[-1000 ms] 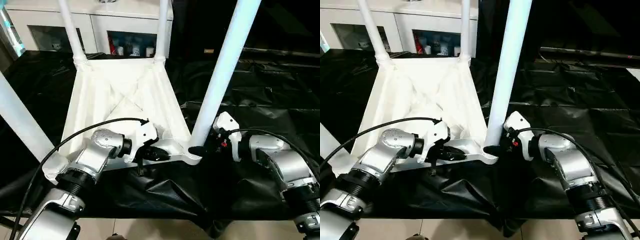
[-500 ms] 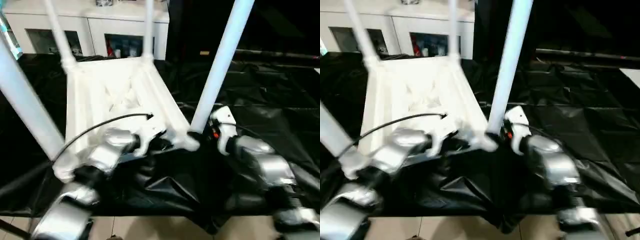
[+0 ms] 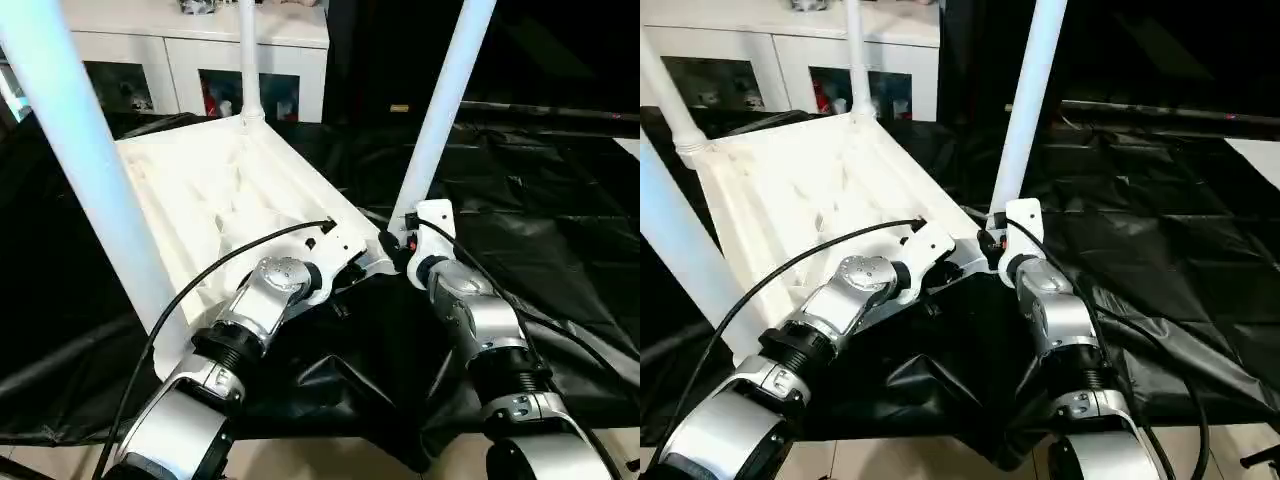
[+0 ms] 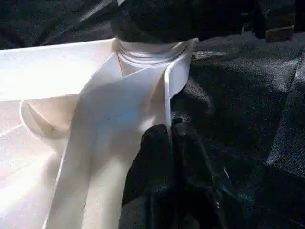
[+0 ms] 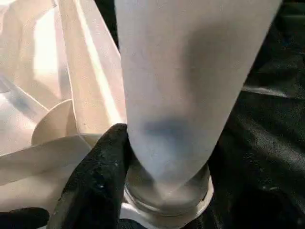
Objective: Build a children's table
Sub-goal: Rotate leg to tighten
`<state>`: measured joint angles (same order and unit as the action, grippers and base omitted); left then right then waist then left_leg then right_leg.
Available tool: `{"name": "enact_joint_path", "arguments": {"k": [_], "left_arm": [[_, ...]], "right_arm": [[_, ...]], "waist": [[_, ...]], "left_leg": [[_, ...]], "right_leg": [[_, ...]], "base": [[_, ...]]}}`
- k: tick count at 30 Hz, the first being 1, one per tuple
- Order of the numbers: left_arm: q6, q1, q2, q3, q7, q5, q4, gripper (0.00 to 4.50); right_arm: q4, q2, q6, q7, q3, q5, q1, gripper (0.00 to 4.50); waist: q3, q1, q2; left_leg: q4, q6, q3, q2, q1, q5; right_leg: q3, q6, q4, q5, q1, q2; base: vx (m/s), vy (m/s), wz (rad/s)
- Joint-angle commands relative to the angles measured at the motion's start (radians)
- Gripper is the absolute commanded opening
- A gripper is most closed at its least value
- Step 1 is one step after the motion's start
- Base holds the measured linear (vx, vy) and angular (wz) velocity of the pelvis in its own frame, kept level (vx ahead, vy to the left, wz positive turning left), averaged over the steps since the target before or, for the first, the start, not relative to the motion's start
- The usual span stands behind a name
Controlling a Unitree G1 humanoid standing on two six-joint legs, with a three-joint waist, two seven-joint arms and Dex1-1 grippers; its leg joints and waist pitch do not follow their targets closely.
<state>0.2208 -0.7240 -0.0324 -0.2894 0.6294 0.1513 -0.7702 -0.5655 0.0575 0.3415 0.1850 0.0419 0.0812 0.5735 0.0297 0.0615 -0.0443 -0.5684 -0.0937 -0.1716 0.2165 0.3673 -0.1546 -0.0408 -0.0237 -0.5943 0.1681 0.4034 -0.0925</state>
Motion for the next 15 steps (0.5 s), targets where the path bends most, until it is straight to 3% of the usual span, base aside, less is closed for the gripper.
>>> {"name": "enact_joint_path", "arguments": {"k": [1, 5, 8, 10, 12, 13, 15], "left_arm": [[-0.032, -0.004, 0.027, -0.048, 0.042, -0.001, -0.014, 0.0], [-0.066, -0.008, 0.0, -0.038, 0.061, 0.003, -0.021, 0.0], [-0.118, -0.015, -0.038, -0.021, 0.098, -0.006, -0.032, 0.0], [-0.134, -0.016, -0.047, -0.018, 0.104, -0.006, -0.035, 0.0], [-0.154, -0.015, -0.063, -0.009, 0.122, -0.015, -0.038, 0.0], [-0.166, -0.012, -0.068, -0.005, 0.126, -0.018, -0.038, 0.0], [-0.178, -0.006, -0.075, 0.0, 0.145, -0.029, -0.034, 0.0]], "right_arm": [[-0.005, -0.019, 0.036, 0.089, -0.062, 0.025, -0.011, 2.83], [0.075, 0.043, 0.051, 0.144, -0.072, 0.012, -0.052, 3.23], [0.257, 0.153, 0.109, 0.264, -0.08, 0.047, -0.15, 3.27], [0.303, 0.18, 0.124, 0.297, -0.081, 0.063, -0.176, 3.27], [0.407, 0.236, 0.149, 0.372, -0.083, 0.095, -0.234, 3.27], [0.441, 0.254, 0.156, 0.396, -0.087, 0.105, -0.252, 3.27], [0.502, 0.284, 0.171, 0.433, -0.095, 0.12, -0.284, 3.27]], "waist": [[-0.049, 0.003, -0.007], [-0.048, 0.007, -0.008], [-0.051, 0.022, -0.002], [-0.05, 0.029, -0.005], [-0.049, 0.03, -0.002], [-0.047, 0.034, 0.005], [-0.046, 0.032, 0.001]], "left_leg": [[0.071, -0.004, -0.006, -0.002, -0.007, -0.355], [0.071, 0.004, -0.006, -0.002, -0.005, -0.333], [0.069, 0.022, -0.008, 0.001, -0.005, -0.284], [0.068, 0.03, -0.01, 0.001, -0.006, -0.277], [0.069, 0.027, -0.01, 0.0, -0.006, -0.293], [0.072, 0.022, -0.008, 0.002, -0.007, -0.312], [0.073, 0.018, -0.006, 0.002, -0.005, -0.332]], "right_leg": [[0.018, 0.14, 0.084, 0.331, -0.035, -0.028], [0.019, 0.138, 0.082, 0.308, -0.037, -0.028], [0.022, 0.144, 0.076, 0.227, -0.043, -0.028], [0.022, 0.148, 0.077, 0.207, -0.045, -0.027], [0.022, 0.15, 0.079, 0.226, -0.044, -0.027], [0.022, 0.144, 0.081, 0.257, -0.044, -0.029], [0.021, 0.136, 0.083, 0.297, -0.043, -0.029]], "base": [[0.0, 0.0, 0.0], [0.0, 0.0, 0.0], [0.0, 0.0, 0.0], [0.0, 0.0, 0.0], [0.0, 0.0, 0.0], [0.0, 0.0, 0.0], [0.0, 0.0, 0.0]]}}
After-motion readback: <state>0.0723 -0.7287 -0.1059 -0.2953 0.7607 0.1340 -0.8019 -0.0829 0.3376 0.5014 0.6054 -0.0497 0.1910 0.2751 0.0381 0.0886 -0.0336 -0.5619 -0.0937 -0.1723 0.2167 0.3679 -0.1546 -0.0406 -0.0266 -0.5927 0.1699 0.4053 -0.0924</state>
